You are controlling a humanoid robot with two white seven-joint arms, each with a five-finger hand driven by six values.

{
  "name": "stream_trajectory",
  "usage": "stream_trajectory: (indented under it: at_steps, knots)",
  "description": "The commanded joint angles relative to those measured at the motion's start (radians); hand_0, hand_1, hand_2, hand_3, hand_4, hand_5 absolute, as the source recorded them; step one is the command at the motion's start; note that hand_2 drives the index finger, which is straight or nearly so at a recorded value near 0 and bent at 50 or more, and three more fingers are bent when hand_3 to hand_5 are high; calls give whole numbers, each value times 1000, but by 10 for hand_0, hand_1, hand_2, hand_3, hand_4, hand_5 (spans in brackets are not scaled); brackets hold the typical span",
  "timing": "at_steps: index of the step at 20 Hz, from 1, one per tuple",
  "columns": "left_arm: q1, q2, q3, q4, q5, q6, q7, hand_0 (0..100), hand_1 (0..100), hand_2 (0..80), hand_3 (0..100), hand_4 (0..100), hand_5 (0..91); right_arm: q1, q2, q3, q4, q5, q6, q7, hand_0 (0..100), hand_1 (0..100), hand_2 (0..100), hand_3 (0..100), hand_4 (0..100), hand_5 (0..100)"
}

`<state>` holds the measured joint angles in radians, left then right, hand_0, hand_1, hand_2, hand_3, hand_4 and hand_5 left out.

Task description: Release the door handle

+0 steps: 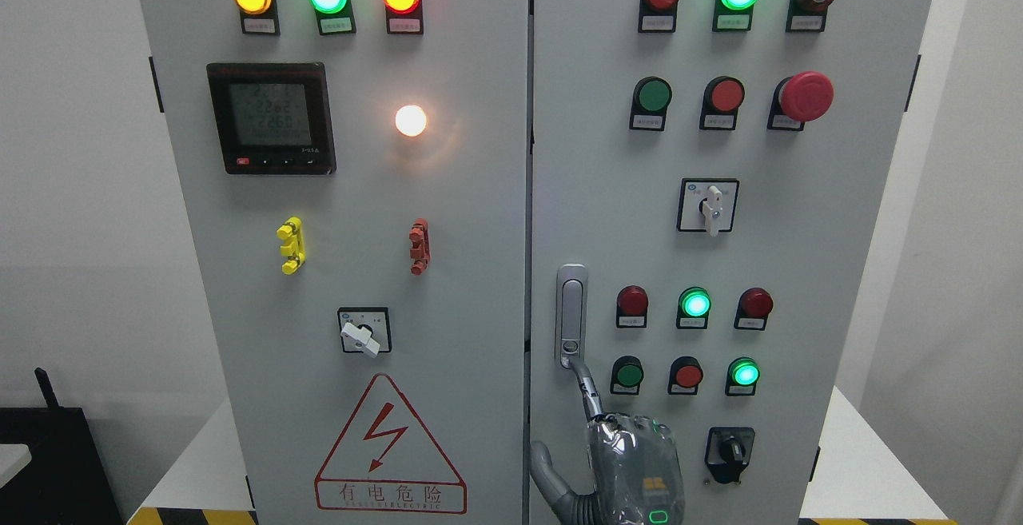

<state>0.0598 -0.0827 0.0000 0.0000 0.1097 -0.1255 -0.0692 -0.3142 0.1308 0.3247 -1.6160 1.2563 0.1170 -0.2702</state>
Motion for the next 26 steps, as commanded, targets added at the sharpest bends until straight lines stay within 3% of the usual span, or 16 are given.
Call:
stream_trajectory:
  at_steps: [1,26]
  knots:
    - [0,0,-12,-15,1,0,0,120,389,0,0,0,0,0,0,1,10,0,1,3,381,379,89,1000,1000,996]
    - [0,0,-12,-15,1,0,2,120,389,0,0,0,0,6,3,1,11,2,3,26,378,373,105,1000,1000,995]
